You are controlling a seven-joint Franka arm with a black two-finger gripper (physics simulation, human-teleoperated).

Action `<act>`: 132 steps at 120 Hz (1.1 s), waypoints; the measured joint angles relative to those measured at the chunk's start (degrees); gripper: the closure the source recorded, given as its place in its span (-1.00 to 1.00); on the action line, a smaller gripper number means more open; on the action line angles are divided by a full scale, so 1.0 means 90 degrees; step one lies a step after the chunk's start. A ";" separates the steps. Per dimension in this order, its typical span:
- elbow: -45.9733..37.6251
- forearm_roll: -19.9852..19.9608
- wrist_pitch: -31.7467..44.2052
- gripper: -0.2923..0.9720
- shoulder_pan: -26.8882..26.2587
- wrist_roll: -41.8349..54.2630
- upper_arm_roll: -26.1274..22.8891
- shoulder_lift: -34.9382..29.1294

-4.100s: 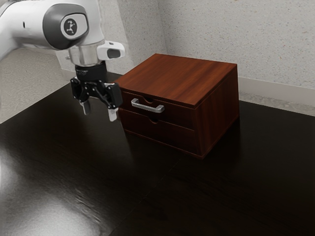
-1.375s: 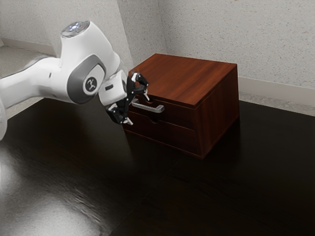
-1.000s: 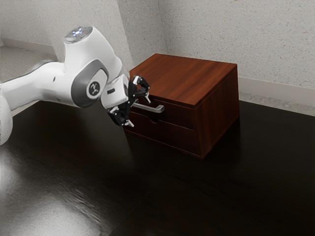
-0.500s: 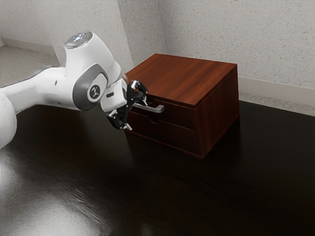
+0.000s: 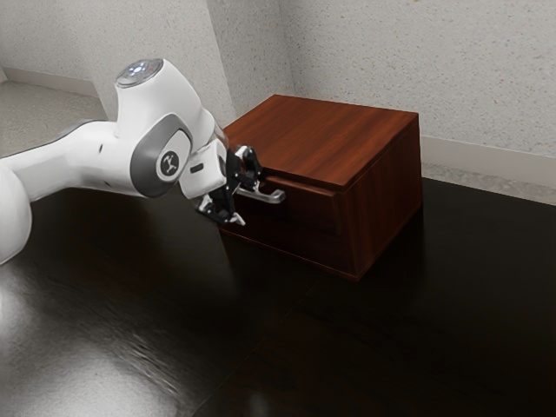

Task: Pull the drawer handle with one arm to open the drawer

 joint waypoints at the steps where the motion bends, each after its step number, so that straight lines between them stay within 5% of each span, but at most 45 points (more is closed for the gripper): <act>1: -0.0011 -0.0001 0.0002 0.03 -0.0003 0.0000 0.0001 -0.0007; 20: -0.0299 -0.0004 0.0091 0.00 -0.0013 0.0000 0.0009 -0.0177; 36: -0.0487 0.0002 0.0126 0.21 -0.0008 -0.0009 0.0003 -0.0398; 132: -0.2088 -0.0010 0.0486 0.27 0.0006 -0.0112 -0.0016 -0.1844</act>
